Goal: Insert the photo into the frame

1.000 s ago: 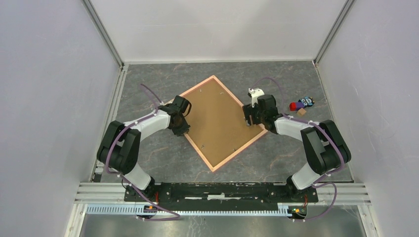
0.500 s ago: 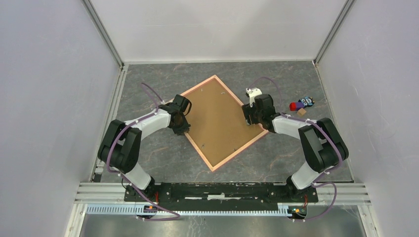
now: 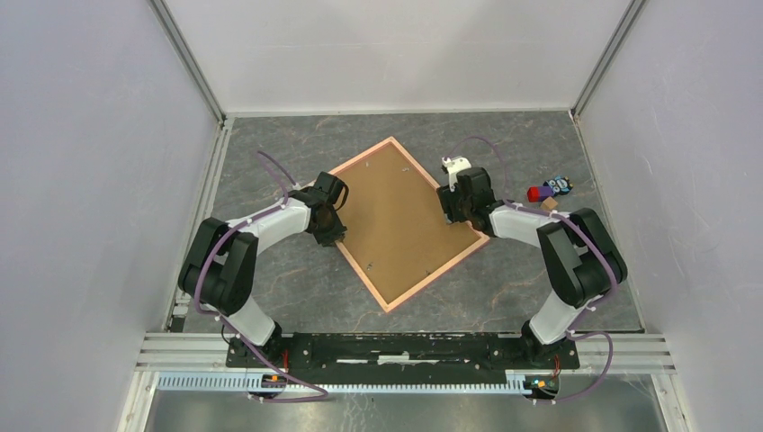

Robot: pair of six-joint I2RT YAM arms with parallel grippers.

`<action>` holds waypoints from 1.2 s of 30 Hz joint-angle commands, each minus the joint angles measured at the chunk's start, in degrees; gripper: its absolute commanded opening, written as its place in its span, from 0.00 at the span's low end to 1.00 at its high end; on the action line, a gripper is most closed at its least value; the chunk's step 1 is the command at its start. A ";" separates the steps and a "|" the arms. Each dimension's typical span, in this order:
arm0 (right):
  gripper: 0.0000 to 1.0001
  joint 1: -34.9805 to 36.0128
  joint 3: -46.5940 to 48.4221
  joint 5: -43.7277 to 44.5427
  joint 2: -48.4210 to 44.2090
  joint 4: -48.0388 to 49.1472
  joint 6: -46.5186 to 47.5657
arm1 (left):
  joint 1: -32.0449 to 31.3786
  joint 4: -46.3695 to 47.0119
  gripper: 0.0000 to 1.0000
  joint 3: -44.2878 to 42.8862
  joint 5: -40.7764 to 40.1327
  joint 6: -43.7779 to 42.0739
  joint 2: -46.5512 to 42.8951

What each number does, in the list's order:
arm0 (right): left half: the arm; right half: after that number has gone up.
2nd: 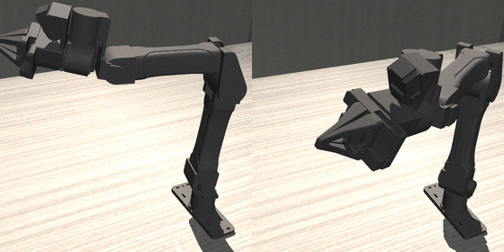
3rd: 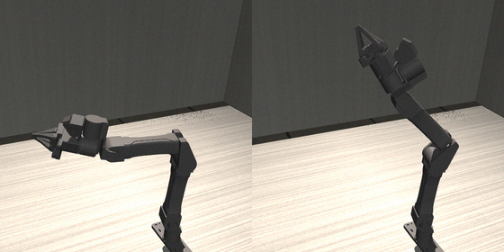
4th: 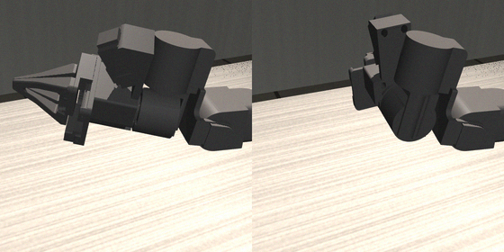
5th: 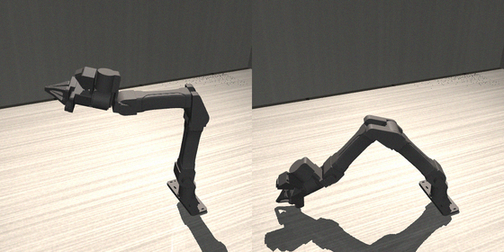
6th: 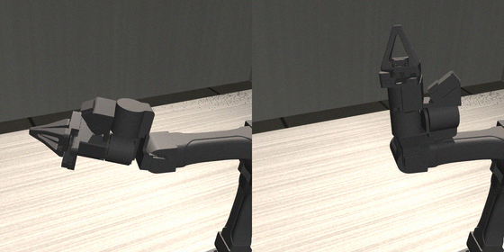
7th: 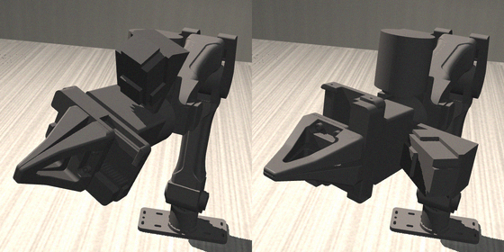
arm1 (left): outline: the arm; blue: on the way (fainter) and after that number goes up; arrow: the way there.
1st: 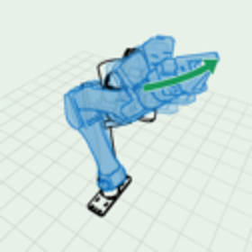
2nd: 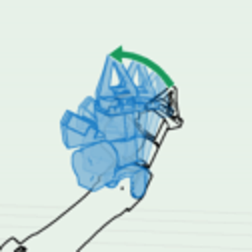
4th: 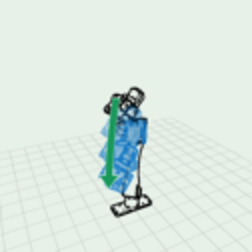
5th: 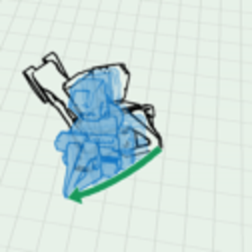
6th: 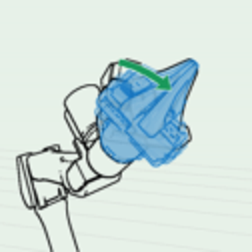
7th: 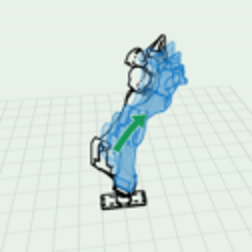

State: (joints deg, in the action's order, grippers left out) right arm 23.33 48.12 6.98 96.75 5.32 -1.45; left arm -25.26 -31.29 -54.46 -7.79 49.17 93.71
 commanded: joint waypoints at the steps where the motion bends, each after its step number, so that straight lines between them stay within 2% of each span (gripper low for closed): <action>1: 0.61 0.01 1.82 3.96 2.09 -2.00 0.55 | 0.02 -0.61 0.02 0.71 -1.48 -5.13 2.80; 8: 0.49 0.27 2.88 4.32 2.79 -3.92 0.94 | 0.23 -0.78 0.02 0.57 -1.53 -5.12 2.70; 15: 0.44 0.48 4.87 5.13 4.70 -6.62 1.00 | 0.28 -0.74 0.02 0.32 -0.83 -5.05 3.08; 26: 0.44 1.19 7.75 6.33 6.06 -13.42 2.55 | 0.52 -0.79 0.02 0.09 -0.51 -4.96 3.14; 31: 0.50 1.25 7.08 6.92 4.46 -14.97 3.21 | 0.51 -0.82 0.02 0.14 -0.21 -4.96 3.10; 36: 0.49 1.25 7.60 7.37 4.90 -16.03 3.47 | 0.63 -0.81 0.02 0.04 -0.56 -4.96 2.99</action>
State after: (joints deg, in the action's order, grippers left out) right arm 24.84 55.83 10.87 100.97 -2.66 -0.05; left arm -24.82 -31.70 -54.83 -6.87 49.10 94.02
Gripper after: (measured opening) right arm 0.496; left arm 0.255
